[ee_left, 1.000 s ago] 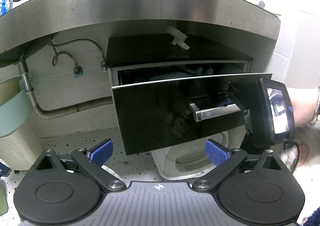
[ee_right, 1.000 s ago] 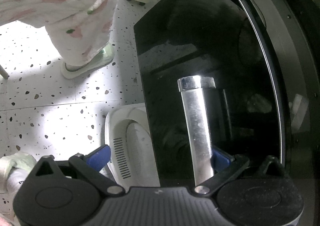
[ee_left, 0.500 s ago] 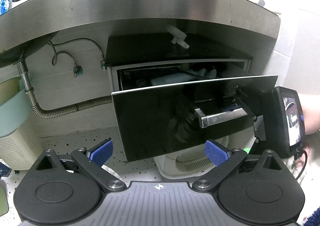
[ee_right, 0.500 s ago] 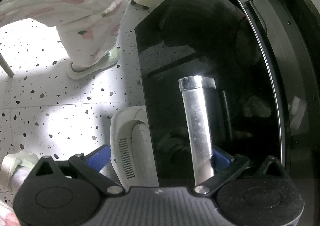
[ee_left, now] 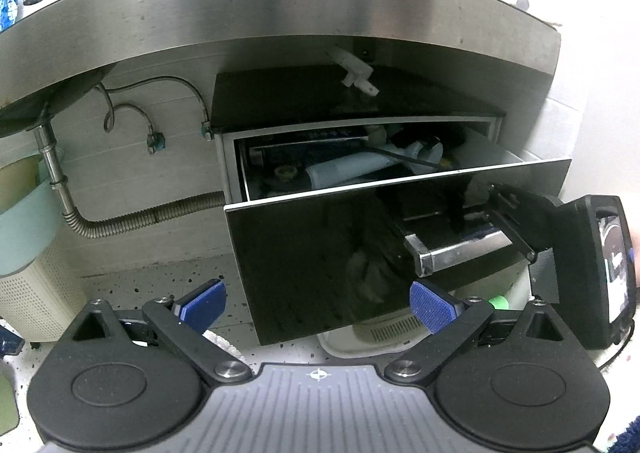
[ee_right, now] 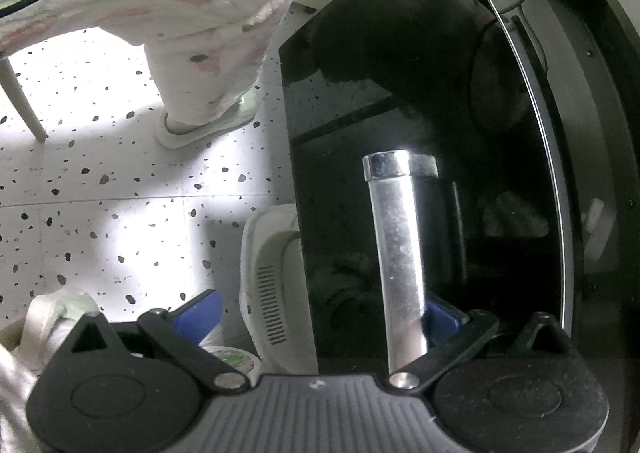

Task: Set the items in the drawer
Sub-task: 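Pull the drawer open by its handle with the right gripper, then open the right gripper and lift it away from the drawer handle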

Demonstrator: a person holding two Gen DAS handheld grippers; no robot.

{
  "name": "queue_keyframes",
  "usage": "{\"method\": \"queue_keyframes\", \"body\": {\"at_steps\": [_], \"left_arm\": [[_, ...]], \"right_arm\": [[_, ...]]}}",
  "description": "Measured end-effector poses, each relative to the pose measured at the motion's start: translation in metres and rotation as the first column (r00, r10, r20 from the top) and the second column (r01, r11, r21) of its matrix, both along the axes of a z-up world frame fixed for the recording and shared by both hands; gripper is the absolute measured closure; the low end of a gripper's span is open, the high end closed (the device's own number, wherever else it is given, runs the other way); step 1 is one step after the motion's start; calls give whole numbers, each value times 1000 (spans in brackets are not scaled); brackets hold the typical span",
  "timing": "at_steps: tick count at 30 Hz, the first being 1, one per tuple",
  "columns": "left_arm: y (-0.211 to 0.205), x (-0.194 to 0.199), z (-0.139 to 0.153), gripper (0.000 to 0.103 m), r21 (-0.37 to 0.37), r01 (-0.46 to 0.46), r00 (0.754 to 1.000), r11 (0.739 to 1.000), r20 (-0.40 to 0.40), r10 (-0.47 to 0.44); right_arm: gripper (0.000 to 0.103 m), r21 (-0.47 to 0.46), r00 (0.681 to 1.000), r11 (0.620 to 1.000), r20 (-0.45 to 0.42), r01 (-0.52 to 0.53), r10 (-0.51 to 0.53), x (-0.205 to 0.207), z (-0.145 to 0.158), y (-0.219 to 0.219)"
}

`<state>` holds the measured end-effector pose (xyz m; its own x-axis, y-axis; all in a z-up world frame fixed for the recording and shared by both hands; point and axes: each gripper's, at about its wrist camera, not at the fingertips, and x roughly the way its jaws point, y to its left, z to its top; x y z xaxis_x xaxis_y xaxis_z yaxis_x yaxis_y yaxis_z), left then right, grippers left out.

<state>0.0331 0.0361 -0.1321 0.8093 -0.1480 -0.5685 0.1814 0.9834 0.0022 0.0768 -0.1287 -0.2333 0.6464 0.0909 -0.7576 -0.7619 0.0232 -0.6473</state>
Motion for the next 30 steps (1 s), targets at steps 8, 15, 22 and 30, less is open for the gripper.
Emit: {"method": "queue_keyframes", "body": {"at_steps": [8,15,22,30], "left_arm": [[1,2,0,3,5,2,1000,1000,-1,-2],[1,2,0,3,6,1,1000,1000,0,-1],[0,3,-1,3,5,-1,1000,1000,-1,1],[2,2,-1,3,-1,-7,1000,1000,-2,7]], "right_arm": [[0,6,999,1000,-22,23,-23,-8,3,1],[0,10,999,1000,-48,23,-22,-20,6,-1],[0,28,997,999,-71,34,-32,-29,10,-3],[1,83,995,995,-89,47,-40,-26,19,-6]]}}
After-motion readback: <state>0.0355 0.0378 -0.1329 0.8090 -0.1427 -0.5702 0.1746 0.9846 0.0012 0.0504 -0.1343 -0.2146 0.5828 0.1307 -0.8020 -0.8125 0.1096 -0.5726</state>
